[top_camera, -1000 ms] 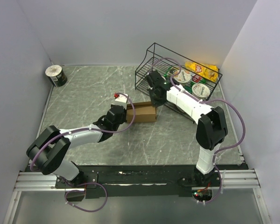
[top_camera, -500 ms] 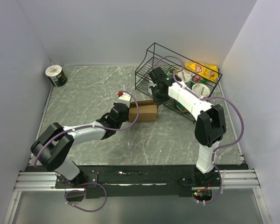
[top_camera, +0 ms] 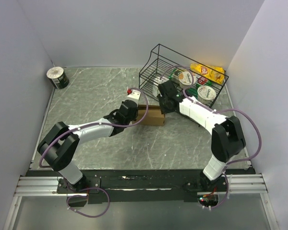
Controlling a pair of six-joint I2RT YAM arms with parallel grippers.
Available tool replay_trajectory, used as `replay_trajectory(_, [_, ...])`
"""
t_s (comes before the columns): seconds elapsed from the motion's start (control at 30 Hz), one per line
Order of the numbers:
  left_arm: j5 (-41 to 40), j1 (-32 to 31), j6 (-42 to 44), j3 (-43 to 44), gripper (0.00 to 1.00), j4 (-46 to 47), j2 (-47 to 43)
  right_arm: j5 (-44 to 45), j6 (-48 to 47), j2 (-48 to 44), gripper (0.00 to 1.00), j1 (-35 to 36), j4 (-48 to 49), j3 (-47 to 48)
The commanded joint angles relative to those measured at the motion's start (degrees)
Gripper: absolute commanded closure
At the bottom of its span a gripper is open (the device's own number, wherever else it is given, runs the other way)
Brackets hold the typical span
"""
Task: Fold the paper box
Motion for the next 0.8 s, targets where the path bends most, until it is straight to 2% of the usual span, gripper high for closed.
replay_trajectory(0.0, [6.71, -1.14, -2.51, 2.4, 0.99, -9.08, 1.55, 1.86, -1.35, -6.12, 0.66, 1.21, 12.62, -6.02])
replay_trajectory(0.43, [7.15, -0.7, -2.87, 4.86, 0.99, -13.74, 2.52, 7.66, -1.61, -13.85, 0.62, 1.03, 18.52, -16.13])
replay_trajectory(0.77, [7.32, -0.44, -2.16, 5.21, 0.99, -13.91, 2.87, 8.28, -3.28, -16.59, 0.65, 0.24, 21.33, -19.04])
